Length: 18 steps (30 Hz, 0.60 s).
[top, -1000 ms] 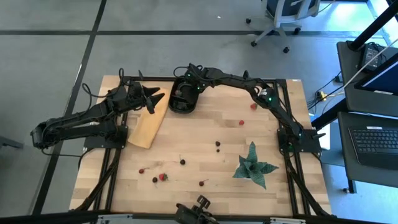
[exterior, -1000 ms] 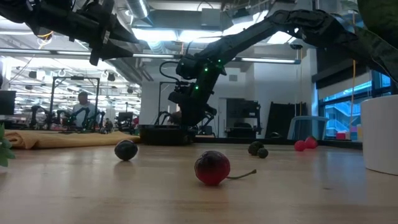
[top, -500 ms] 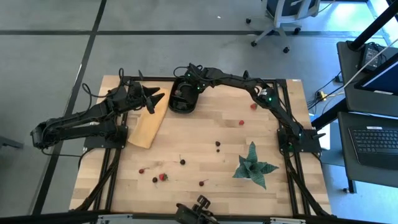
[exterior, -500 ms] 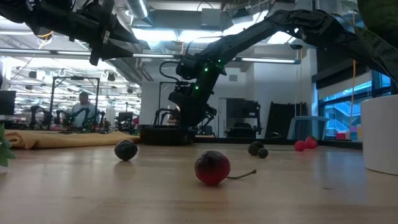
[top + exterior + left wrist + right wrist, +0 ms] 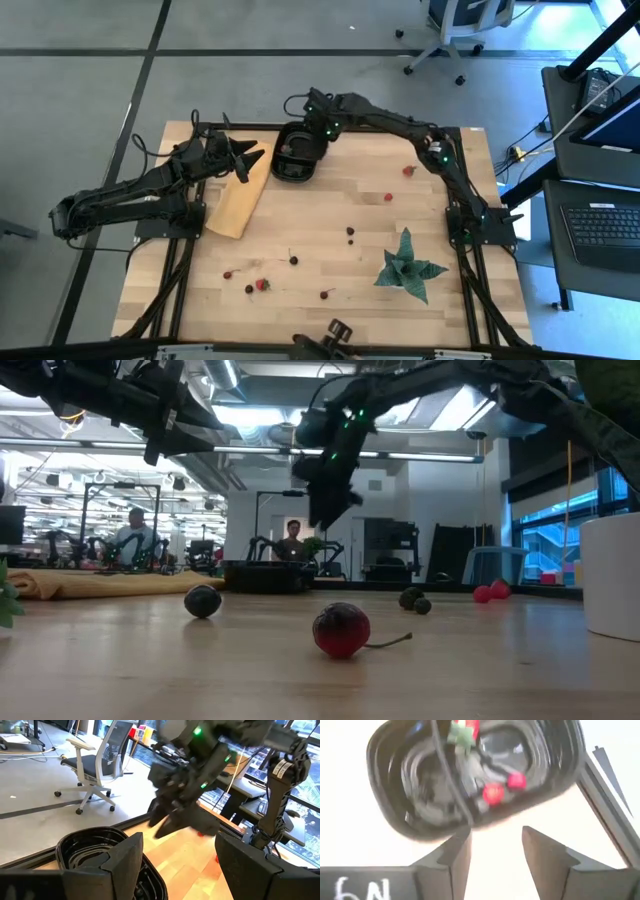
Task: Pick and placing Produce into tupperware
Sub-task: Put the top red strawberry into the black bin
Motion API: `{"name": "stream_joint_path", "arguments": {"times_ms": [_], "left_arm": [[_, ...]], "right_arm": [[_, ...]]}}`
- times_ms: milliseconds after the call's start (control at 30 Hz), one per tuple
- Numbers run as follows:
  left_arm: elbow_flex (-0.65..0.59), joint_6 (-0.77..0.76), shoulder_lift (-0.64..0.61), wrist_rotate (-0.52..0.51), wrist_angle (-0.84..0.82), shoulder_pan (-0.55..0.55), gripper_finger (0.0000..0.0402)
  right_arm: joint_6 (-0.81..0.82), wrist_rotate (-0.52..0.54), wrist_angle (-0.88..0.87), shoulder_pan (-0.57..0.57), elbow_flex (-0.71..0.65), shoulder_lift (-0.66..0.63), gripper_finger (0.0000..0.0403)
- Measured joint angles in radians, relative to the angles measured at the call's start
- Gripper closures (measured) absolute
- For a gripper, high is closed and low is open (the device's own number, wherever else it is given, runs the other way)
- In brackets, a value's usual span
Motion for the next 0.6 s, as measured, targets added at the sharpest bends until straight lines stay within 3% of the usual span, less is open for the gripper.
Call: {"name": "stream_joint_path", "arguments": {"times_ms": [367, 600], "left_arm": [[0.0, -0.001, 0.0, 0.008, -0.008, 0.0, 0.0162], [0.0, -0.009, 0.0, 0.01, -0.084, 0.0, 0.0162]], "right_arm": [[-0.186, -0.003, -0.465, -0.046, 0.021, -0.175, 0.0228], [-0.272, -0.003, -0.461, -0.087, -0.126, -0.389, 0.0228]]}}
